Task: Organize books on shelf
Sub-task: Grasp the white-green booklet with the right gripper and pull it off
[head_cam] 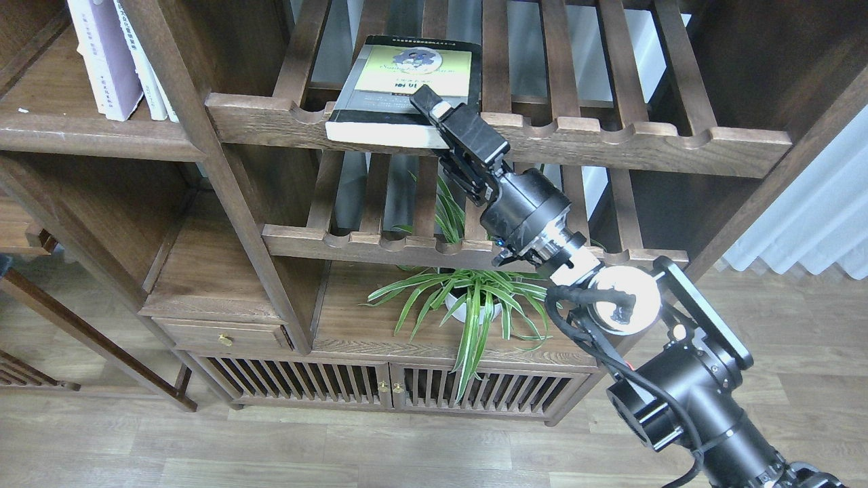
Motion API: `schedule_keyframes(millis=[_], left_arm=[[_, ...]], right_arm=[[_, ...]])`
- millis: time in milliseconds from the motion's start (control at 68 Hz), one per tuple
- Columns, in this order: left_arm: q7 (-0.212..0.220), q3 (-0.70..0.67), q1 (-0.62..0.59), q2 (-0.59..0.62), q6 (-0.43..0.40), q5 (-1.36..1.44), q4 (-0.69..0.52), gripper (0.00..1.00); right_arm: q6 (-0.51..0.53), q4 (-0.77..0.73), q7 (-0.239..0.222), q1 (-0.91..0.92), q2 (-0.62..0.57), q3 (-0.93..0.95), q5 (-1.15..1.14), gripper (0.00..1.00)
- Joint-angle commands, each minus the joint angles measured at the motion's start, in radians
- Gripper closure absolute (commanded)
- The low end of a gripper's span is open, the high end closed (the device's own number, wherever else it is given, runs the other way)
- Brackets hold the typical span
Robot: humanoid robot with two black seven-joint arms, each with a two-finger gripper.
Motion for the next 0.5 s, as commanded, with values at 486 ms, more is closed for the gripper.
schedule_keyframes(millis=[486], left_arm=[[-0.009, 0.011, 0.005, -0.034, 0.000, -0.008, 0.035, 0.00]], right_arm=[[0.299, 0.057, -0.014, -0.158, -0.026, -0.003, 0.020, 0.95]])
